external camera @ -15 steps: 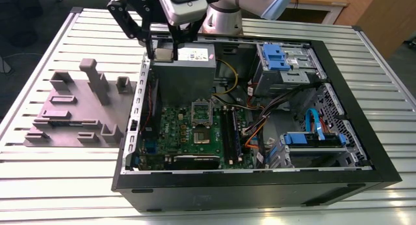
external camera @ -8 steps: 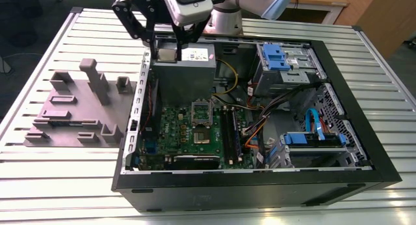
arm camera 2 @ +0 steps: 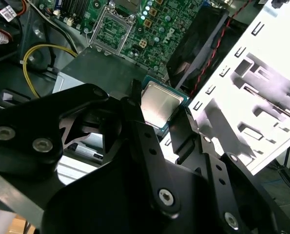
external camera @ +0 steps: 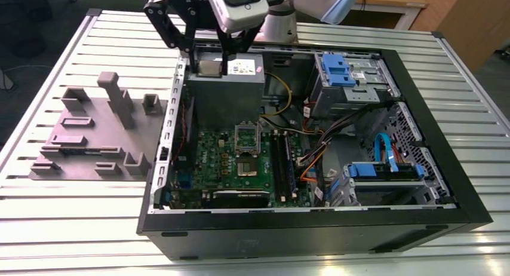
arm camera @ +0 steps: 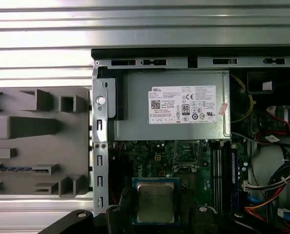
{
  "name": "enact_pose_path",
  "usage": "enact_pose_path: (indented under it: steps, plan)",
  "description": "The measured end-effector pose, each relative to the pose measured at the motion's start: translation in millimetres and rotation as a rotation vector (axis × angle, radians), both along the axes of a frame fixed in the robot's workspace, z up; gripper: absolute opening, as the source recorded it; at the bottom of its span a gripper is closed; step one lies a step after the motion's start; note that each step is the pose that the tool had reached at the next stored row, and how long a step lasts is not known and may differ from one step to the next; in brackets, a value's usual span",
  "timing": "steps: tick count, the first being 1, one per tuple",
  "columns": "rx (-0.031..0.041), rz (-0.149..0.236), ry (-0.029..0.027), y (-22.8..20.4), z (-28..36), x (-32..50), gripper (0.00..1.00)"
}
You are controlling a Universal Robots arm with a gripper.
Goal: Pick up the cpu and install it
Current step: 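Pick up the cpu and move it towards the insertion slot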
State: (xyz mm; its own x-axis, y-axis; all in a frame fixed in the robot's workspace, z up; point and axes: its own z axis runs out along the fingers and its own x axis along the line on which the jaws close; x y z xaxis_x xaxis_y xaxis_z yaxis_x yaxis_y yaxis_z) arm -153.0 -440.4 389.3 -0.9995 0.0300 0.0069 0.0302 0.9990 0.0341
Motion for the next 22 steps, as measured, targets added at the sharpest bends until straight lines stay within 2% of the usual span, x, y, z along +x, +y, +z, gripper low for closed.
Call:
enact_pose_path:
  steps: [22]
  plan:
    - [0.0000,-0.011,0.0000,-1.1,-0.3,20.4,0.47]
